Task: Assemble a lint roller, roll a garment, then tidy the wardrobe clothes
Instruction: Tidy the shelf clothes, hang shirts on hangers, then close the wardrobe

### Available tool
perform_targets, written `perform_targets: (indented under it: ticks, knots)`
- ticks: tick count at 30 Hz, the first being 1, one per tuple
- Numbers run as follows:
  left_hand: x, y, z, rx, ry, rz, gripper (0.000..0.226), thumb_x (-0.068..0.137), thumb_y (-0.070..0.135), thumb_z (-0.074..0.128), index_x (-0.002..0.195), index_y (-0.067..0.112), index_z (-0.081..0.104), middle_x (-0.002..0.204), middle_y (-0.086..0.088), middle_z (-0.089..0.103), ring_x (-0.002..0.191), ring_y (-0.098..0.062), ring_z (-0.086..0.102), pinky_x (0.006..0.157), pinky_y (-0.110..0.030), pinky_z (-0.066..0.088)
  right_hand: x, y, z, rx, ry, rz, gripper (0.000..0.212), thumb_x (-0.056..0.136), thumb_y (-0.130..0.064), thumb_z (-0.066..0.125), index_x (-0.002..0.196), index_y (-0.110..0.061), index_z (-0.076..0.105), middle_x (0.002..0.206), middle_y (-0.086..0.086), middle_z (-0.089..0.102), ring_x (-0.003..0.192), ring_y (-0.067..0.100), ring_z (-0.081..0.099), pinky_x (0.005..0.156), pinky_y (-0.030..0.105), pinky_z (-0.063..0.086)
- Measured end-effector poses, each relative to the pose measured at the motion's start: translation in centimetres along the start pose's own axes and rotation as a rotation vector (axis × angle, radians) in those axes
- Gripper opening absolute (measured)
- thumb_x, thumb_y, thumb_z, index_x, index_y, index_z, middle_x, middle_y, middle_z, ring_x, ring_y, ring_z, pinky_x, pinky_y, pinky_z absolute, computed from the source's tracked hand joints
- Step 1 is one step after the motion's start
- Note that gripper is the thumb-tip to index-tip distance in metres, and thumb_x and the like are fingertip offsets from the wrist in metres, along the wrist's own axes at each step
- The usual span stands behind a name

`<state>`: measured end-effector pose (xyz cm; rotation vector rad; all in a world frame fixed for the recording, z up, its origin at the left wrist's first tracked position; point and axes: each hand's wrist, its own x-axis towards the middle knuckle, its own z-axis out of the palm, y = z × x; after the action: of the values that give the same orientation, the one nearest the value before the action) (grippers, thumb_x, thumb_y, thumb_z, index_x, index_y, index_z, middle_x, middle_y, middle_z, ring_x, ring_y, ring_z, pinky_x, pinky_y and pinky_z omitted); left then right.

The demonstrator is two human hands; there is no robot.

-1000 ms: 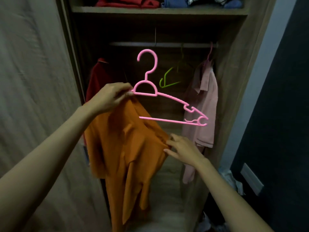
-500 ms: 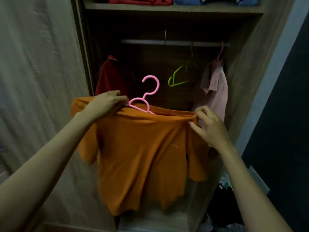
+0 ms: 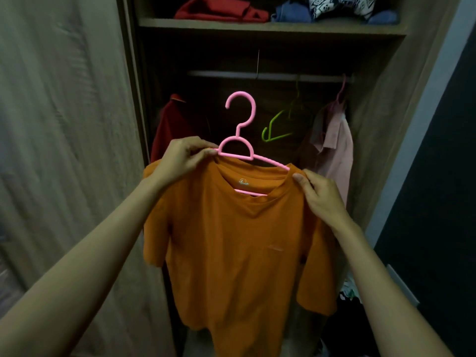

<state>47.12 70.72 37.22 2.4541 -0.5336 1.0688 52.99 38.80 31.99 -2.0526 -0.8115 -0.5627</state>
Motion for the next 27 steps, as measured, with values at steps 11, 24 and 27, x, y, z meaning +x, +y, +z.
perform_targets:
  ticks: [11, 24, 27]
  knots:
    - [-0.7, -0.9, 1.6, -0.247, 0.034, -0.092, 0.019, 0.098, 0.02, 0.056, 0.111, 0.022, 0.071, 0.101, 0.014, 0.068, 0.098, -0.004, 0.065, 0.085, -0.016, 0.05, 0.7, -3.6, -3.5, 0.234, -0.47, 0.149, 0.03, 0.088, -0.043, 0.047, 0.091, -0.019, 0.066, 0.081, 0.0, 0.07, 0.074, 0.01, 0.068, 0.066, 0.019, 0.053]
    - [-1.1, -3.0, 2.2, -0.316, 0.087, -0.124, 0.018, 0.099, 0.018, 0.055, 0.108, 0.025, 0.069, 0.104, 0.014, 0.068, 0.105, -0.001, 0.063, 0.092, -0.016, 0.049, 0.7, -5.8, -2.7, 0.01, -0.322, 0.136, 0.03, 0.093, -0.041, 0.044, 0.092, -0.022, 0.066, 0.086, -0.003, 0.068, 0.079, 0.007, 0.065, 0.076, 0.028, 0.054]
    - [-1.1, -3.4, 2.6, -0.303, 0.035, -0.115, 0.019, 0.099, 0.02, 0.054, 0.11, 0.023, 0.069, 0.107, 0.007, 0.069, 0.105, 0.0, 0.062, 0.091, -0.015, 0.049, 0.3, -6.5, -2.4, -0.007, -0.311, 0.148, 0.024, 0.095, -0.036, 0.046, 0.09, -0.026, 0.067, 0.085, -0.007, 0.069, 0.08, 0.003, 0.065, 0.074, 0.02, 0.052]
